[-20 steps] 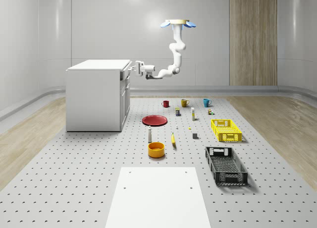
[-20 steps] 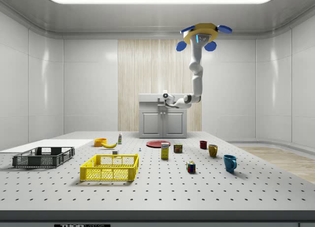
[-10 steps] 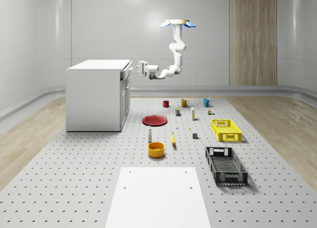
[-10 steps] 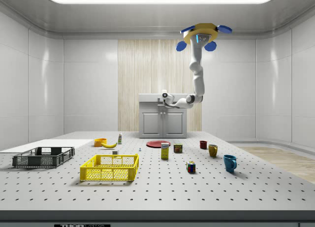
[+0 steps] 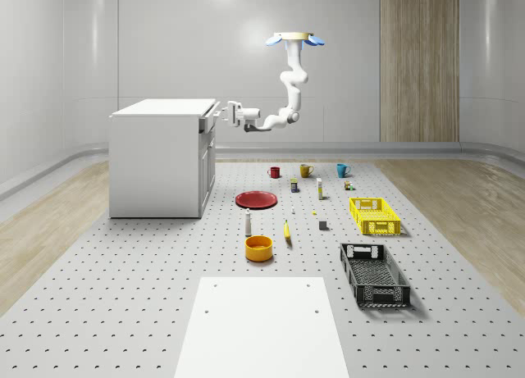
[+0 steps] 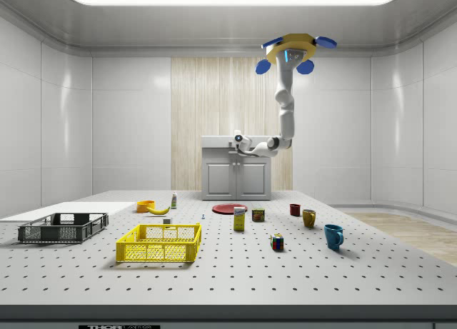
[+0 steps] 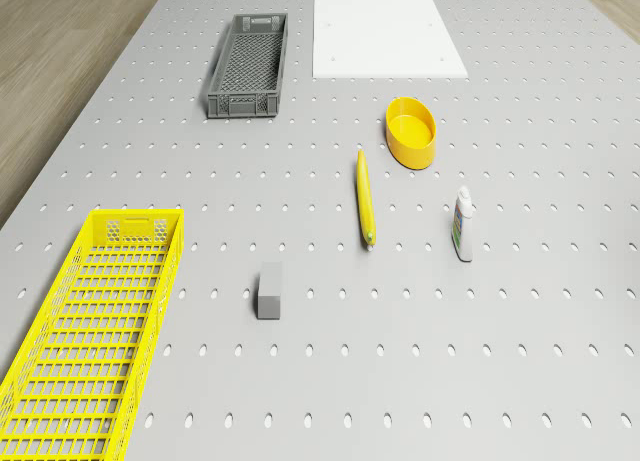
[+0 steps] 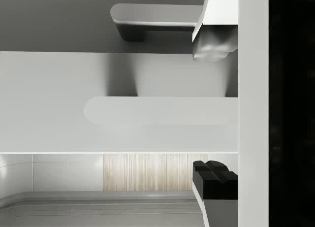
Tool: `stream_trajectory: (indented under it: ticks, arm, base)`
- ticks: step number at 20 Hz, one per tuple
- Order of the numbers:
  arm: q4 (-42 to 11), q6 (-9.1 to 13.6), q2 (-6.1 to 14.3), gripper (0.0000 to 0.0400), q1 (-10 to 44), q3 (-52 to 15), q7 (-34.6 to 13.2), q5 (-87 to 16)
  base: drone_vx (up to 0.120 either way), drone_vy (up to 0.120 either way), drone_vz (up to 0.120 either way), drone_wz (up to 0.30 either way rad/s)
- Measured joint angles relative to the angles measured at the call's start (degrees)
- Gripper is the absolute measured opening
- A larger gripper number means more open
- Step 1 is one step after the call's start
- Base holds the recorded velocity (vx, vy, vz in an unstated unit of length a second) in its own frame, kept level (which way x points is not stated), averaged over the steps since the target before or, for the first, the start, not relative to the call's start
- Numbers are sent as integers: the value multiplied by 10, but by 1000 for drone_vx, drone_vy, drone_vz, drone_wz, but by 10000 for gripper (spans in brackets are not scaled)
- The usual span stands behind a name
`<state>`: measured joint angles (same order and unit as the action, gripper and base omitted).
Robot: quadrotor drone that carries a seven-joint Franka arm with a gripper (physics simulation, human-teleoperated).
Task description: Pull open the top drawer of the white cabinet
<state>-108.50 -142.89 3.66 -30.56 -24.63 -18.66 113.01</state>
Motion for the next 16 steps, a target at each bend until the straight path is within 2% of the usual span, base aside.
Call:
stream_trajectory:
  ticks: [4, 5, 6, 8, 11, 16]
  arm:
    - [25, -18, -23, 303, -7, -5, 4, -2]
    - [30, -21, -27, 288, -12, -4, 4, -2]
    - [34, -24, -30, 247, -18, 1, 5, -3]
    - [40, -28, -36, 191, -51, 29, 6, -3]
    - [47, -33, -42, 146, -3, -25, 7, -4]
    - [52, -36, -48, 117, 39, -75, 8, -6]
  base:
    - [0, 0, 0, 0]
    - [0, 0, 0, 0]
    - [0, 0, 0, 0]
    - [0, 0, 0, 0]
    - [0, 0, 0, 0]
    - [0, 0, 0, 0]
